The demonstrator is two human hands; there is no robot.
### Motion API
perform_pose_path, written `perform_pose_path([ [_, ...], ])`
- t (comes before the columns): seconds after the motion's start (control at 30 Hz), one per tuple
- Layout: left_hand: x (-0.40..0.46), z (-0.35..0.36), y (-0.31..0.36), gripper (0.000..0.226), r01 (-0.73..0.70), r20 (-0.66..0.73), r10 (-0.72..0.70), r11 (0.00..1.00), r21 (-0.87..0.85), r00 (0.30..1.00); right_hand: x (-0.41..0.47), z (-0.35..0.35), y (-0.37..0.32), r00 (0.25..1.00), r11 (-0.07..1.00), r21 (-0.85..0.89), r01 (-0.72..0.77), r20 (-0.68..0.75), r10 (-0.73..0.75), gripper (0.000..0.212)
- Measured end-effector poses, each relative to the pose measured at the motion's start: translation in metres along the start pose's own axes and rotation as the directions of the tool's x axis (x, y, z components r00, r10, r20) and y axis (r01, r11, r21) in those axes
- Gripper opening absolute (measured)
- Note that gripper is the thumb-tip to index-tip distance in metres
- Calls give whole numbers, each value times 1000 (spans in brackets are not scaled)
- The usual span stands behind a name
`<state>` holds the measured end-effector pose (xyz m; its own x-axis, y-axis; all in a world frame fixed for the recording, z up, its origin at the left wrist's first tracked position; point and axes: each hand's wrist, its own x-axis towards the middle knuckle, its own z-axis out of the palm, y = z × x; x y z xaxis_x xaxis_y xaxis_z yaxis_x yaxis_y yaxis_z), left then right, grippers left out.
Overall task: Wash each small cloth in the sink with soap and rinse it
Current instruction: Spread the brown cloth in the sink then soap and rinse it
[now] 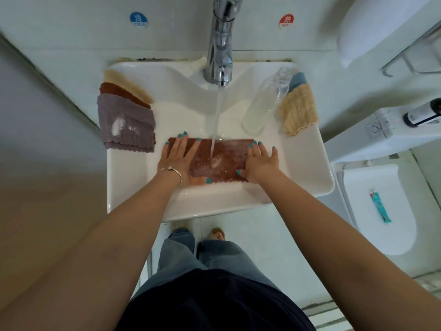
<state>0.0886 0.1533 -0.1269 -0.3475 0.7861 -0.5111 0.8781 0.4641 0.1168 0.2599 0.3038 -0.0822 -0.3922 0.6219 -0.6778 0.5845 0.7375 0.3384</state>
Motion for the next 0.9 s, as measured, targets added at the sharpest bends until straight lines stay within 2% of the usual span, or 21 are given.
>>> perform_pose_path([
  [0.17, -7, 2, 5, 120, 37, -10, -37, 999, 1, 999, -9, 8, -2, 1000, 995, 98, 5, -27, -2, 81],
  [0.27, -16, 8, 9, 116, 97, -45, -99, 994, -49, 994, -21, 10, -5, 999, 968, 249, 36, -35, -28, 82],
  [0.37, -23, 14, 10, 113, 147, -71, -154, 984, -96, 985, -36, 0, -8, 986, 850, 509, 136, -153, -67, 71],
  [0.47, -25, 14, 8, 114, 141, -67, -148, 985, -102, 987, -59, -34, -7, 936, 664, 684, 304, -343, -75, 50],
  [0.6, -30, 14, 8, 115, 143, -57, -150, 982, -120, 987, -97, -92, 1, 835, 526, 704, 477, -550, -21, 66],
  [0.73, -30, 12, 8, 115, 139, -47, -145, 984, -110, 988, -110, -146, 7, 690, 450, 651, 612, -717, 99, 60],
  [0.83, -31, 11, 8, 115, 137, -47, -144, 983, -121, 989, -98, -184, 4, 594, 484, 560, 673, -798, 98, 65],
  [0.9, -32, 11, 8, 115, 133, -52, -141, 983, -129, 989, -88, -203, 4, 587, 604, 496, 623, -808, 58, 77],
])
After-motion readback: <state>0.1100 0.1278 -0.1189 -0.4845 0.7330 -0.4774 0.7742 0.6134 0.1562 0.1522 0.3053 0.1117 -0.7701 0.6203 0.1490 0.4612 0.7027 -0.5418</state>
